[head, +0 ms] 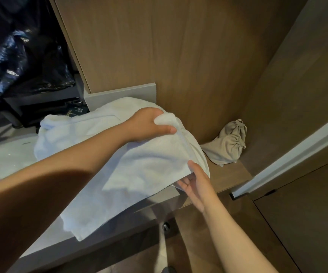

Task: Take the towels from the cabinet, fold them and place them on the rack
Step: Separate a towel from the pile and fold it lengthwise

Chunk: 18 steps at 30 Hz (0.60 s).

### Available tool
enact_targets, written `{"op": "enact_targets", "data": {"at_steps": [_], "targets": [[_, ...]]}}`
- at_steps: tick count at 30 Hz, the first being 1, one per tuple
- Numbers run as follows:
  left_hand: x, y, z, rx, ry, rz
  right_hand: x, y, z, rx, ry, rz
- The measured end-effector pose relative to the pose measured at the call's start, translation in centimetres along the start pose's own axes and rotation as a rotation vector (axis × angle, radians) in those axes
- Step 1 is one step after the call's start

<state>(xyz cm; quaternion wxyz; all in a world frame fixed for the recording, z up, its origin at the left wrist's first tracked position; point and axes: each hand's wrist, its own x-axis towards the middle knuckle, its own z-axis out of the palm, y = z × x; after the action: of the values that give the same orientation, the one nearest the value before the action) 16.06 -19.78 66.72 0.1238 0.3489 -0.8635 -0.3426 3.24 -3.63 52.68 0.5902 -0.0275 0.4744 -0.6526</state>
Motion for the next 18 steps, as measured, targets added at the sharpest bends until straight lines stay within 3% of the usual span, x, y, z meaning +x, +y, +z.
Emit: {"op": "enact_targets", "data": {"at_steps": [4, 7, 12, 18], "targets": [[-1.2, 1.5, -3.8, -0.026, 0.103, -0.012, -0.1, -2.5, 2.4, 0.073, -0.141, -0.01], [-1.9, 2.1, -6.0, -0.04, 0.225, -0.025, -0.8, -4.7, 4.4, -0.014, -0.196, -0.125], [-3.1, 3.0, -9.0, -0.136, 0.436, -0.055, -3.2, -9.2, 8.4, -0.5, -0.061, -0.654], [-5.1, 6.2, -12.4, -0.1, 0.714, 0.059, -6.6, -14.7, 14.1, -0.543, -0.11, -1.013]]}}
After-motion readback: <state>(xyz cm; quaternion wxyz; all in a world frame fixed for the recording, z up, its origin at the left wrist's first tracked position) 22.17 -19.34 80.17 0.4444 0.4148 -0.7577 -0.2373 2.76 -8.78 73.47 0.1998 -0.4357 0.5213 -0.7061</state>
